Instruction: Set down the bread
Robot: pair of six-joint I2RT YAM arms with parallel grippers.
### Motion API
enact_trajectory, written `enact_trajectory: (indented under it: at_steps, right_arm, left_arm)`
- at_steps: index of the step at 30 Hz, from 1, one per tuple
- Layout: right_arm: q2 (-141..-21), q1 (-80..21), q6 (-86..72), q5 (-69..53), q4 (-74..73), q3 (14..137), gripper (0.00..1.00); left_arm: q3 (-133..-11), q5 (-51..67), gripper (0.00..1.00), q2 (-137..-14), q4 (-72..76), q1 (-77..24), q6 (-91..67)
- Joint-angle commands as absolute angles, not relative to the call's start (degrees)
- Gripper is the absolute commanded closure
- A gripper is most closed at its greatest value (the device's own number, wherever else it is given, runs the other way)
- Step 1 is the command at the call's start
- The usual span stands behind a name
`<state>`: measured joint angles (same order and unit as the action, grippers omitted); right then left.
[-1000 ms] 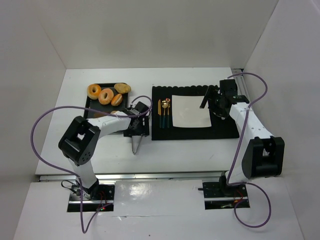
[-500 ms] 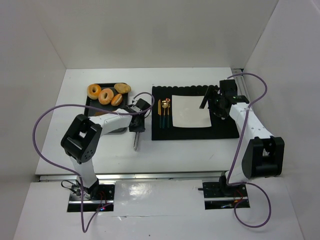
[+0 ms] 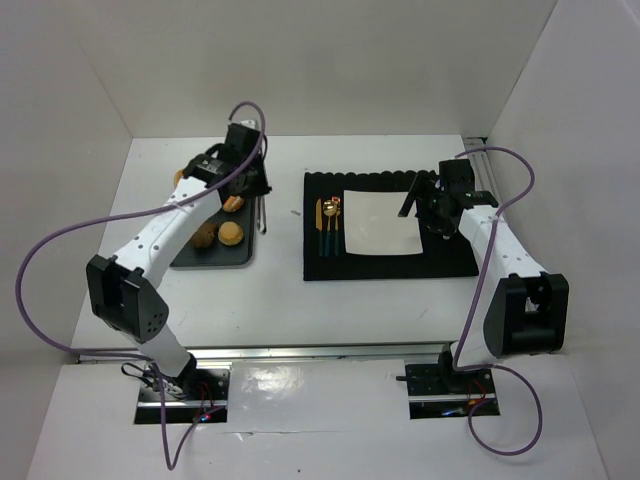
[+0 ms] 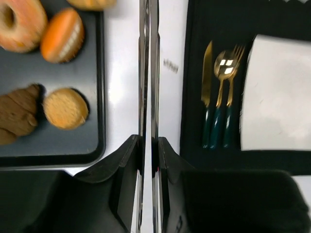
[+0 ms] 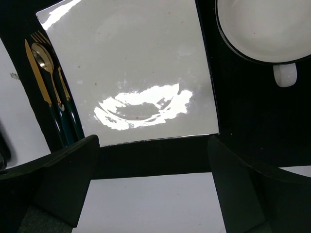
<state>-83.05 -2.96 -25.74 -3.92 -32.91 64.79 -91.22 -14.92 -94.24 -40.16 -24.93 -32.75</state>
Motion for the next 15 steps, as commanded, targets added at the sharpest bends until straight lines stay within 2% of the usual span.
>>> enact_trajectory:
  at_steps: [1, 6, 12, 15]
  right_arm:
    - [-82.44, -3.08, -26.37, -4.66, -30.59, 66.53, 0.0]
    - [-82.44, -3.6, -26.37, -4.13, -30.59, 66.53, 0.0]
    - [-82.44, -3.6, -26.37, -3.6, -30.59, 66.53, 0.0]
    - [-81.91, -3.6, -26.37, -3.08, -31.11, 66.53, 0.0]
  left_arm:
    - [-97.72, -13.19, 0.69, -94.21, -49.2, -21.72, -31.64]
    - [-103.97, -12.05, 0.6, -98.17, -53.26, -17.85, -31.11]
    - [-107.84, -11.43, 0.44, -100.81, -54.4, -16.52, -30.06]
    - [-108.98, -11.43, 0.43, -102.21, -54.4, -16.0, -29.54]
